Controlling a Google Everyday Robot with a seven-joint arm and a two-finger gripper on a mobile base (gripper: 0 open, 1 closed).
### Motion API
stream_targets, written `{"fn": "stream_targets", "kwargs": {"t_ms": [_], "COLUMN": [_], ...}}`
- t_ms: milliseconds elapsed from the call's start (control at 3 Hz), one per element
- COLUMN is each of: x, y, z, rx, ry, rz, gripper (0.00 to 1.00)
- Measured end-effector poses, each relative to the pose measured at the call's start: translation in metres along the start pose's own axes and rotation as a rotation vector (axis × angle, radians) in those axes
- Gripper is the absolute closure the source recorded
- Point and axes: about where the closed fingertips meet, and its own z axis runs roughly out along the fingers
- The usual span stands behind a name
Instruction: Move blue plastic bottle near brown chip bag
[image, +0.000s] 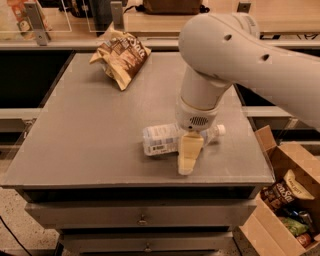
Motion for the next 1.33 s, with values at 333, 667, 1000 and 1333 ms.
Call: {"fn": "stream_targets", "kwargs": {"t_ms": [333,667,1000,1333], "x": [-0.002,-0.003,-0.003,-0.016], "y": [-0.003,-0.002,-0.002,-0.001], "z": [0.003,0.001,-0.002,-0.025], "rx": [-0.017,-0.017,-0.017,0.04], "ry": [-0.036,-0.037,-0.037,-0.076], "rz": [0.011,0.011,0.011,-0.013], "gripper": [0.4,0.64,0.87,1.0]}}
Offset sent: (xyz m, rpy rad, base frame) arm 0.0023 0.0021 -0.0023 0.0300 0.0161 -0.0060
